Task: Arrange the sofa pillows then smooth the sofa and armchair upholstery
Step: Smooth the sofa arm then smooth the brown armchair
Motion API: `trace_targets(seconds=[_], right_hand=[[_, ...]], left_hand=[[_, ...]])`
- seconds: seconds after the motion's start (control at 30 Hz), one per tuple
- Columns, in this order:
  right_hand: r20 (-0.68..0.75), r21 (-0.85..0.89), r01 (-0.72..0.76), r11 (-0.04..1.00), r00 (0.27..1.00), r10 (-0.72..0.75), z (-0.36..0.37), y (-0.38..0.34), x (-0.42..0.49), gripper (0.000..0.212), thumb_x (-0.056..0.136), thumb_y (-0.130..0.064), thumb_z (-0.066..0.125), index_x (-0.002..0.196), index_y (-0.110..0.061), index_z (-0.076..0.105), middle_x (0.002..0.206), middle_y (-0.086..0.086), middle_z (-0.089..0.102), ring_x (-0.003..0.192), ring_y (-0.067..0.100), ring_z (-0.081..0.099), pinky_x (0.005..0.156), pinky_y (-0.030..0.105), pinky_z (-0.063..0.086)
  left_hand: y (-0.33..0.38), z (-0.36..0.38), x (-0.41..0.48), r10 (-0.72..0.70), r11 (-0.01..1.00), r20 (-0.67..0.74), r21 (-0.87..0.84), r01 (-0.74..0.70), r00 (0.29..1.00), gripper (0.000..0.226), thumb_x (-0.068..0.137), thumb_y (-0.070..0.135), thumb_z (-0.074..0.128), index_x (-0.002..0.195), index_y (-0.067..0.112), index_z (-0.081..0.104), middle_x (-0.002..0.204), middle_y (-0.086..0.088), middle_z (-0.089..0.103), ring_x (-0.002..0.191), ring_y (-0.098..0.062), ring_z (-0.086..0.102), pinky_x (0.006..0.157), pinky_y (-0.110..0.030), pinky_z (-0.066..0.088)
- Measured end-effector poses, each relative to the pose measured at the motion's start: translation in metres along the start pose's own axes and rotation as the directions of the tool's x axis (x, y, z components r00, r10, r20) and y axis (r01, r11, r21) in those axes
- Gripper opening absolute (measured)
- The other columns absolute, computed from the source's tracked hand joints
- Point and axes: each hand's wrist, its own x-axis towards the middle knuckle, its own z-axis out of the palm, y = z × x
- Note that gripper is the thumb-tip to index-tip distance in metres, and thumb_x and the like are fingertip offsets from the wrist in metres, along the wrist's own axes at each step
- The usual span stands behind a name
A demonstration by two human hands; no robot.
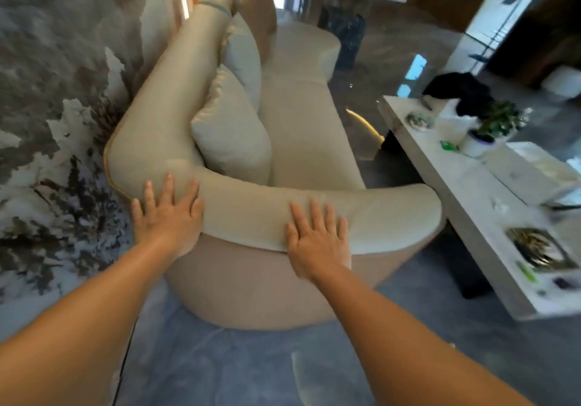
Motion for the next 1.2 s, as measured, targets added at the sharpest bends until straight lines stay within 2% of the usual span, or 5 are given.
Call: trace_targets(seconds=[0.3,0.6,0.73,1.0,1.2], right_hand=[[0.785,0.209,-0.443,0.872,0.608,0.12,-0.098,0.065,-0.181,0.043,0.102,-0.007,0.034,0.142,0.007,0.036,0.154,0.021,0.034,0.137,0.038,0.041,0.101,0.036,0.042],[0.743,0.137,-0.672,0.728,0.556,0.373,-0.145,0.282,-0.539,0.038,0.098,-0.004,0.04,0.135,0.0,0.049,0.135,0.02,0.059,0.113,0.044,0.061,0.039,0.025,0.047],[0.554,0.219,-0.804,0.553,0.569,0.608,-0.186,0.376,-0.728,0.037,0.1,-0.011,0.037,0.128,0.001,0.057,0.136,0.021,0.057,0.124,0.038,0.054,0.094,0.041,0.049],[0.445,0.196,-0.979,-0.048,0.045,0.895,-0.202,0.454,-1.114,0.045,0.095,-0.03,0.043,0.127,-0.002,0.057,0.135,0.017,0.058,0.121,0.035,0.057,0.096,0.035,0.046],[0.465,0.241,-0.938,-0.249,-0.114,0.878,-0.2,0.451,-1.248,0.045,0.096,-0.029,0.041,0.129,-0.003,0.056,0.134,0.015,0.058,0.121,0.035,0.056,0.095,0.037,0.045]], left_hand=[[0.117,-0.051,-0.205,0.213,0.94,0.688,0.048,-0.337,0.694,0.046,0.097,0.043,0.044,0.126,0.011,0.062,0.119,-0.01,0.068,0.101,-0.028,0.067,0.092,-0.036,0.053],[0.3,-0.065,-0.542,0.514,0.398,0.815,0.049,-0.916,0.267,0.046,0.098,0.034,0.04,0.114,-0.001,0.065,0.126,-0.021,0.063,0.115,-0.037,0.058,0.093,-0.037,0.046],[0.376,-0.085,-0.678,0.592,0.217,0.784,0.071,-0.974,0.189,0.043,0.099,0.035,0.041,0.112,0.003,0.066,0.124,-0.017,0.065,0.113,-0.034,0.06,0.09,-0.033,0.047],[0.497,-0.07,-0.993,0.573,-0.27,0.809,0.032,-0.962,-0.133,0.039,0.096,0.034,0.045,0.116,0.007,0.065,0.124,-0.015,0.066,0.112,-0.031,0.061,0.091,-0.033,0.048],[0.526,-0.053,-1.188,0.483,-0.541,0.748,-0.154,-0.827,-0.455,0.035,0.092,0.038,0.045,0.113,0.02,0.066,0.123,-0.009,0.065,0.109,-0.029,0.061,0.09,-0.034,0.051]])
